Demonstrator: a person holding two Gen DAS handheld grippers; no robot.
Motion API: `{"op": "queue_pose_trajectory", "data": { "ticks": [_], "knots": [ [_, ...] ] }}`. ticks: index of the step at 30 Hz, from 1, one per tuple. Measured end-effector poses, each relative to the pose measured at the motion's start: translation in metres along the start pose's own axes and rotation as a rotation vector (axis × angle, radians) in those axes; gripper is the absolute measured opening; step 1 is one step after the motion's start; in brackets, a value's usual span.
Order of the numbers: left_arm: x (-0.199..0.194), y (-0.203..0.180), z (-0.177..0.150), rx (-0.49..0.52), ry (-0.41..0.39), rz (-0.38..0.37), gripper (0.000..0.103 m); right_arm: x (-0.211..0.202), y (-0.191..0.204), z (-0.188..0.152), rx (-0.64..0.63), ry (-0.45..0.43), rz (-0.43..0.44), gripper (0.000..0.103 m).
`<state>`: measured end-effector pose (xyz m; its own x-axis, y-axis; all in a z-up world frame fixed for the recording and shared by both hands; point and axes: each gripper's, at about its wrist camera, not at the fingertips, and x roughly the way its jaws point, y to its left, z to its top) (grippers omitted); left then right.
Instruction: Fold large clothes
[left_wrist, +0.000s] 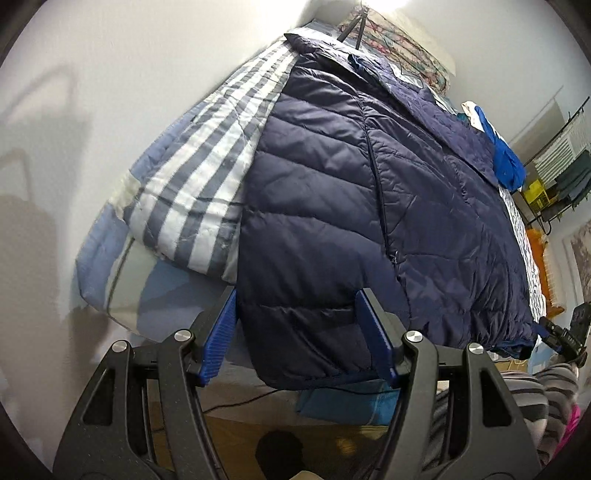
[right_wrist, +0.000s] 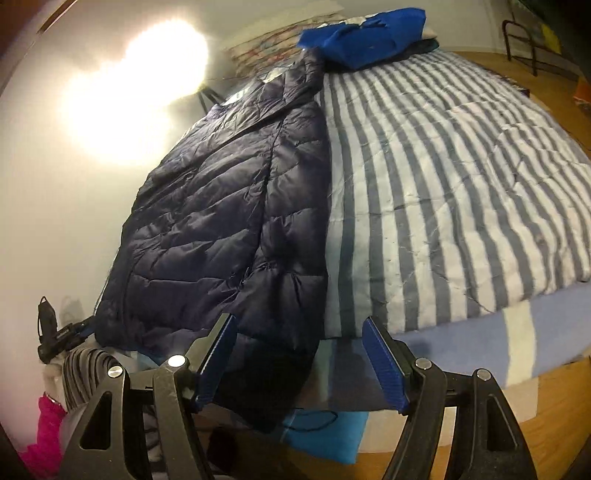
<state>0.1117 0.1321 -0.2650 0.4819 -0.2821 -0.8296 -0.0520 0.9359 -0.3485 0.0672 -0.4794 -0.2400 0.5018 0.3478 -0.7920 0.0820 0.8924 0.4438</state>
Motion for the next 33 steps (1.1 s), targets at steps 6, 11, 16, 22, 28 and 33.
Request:
{"op": "queue_pose_trajectory", "data": {
  "ticks": [6,11,16,22,28,33],
  "knots": [
    [0.005,0.005,-0.012,-0.060,-0.003,-0.039,0.066,0.015,-0.004,-0.014,-0.012,0.059,0.081,0.073],
    [0.006,0.006,-0.018,-0.086,-0.004,-0.056,0.058,0.022,-0.004,-0.020,-0.017,0.063,0.162,0.073],
    [0.000,-0.007,-0.022,-0.045,0.025,-0.076,0.041,0.022,-0.004,-0.026,0.004,0.090,0.249,0.064],
    [-0.003,-0.019,-0.022,-0.016,0.038,-0.079,0.014,0.027,0.012,-0.031,-0.043,0.125,0.309,0.048],
    [-0.017,-0.023,-0.012,-0.056,-0.012,-0.122,0.006,0.031,0.029,-0.021,-0.108,0.103,0.274,0.012],
    [-0.036,-0.026,0.010,-0.080,-0.072,-0.149,0.005,0.018,0.037,-0.004,-0.139,0.039,0.255,0.008]
  ]
}}
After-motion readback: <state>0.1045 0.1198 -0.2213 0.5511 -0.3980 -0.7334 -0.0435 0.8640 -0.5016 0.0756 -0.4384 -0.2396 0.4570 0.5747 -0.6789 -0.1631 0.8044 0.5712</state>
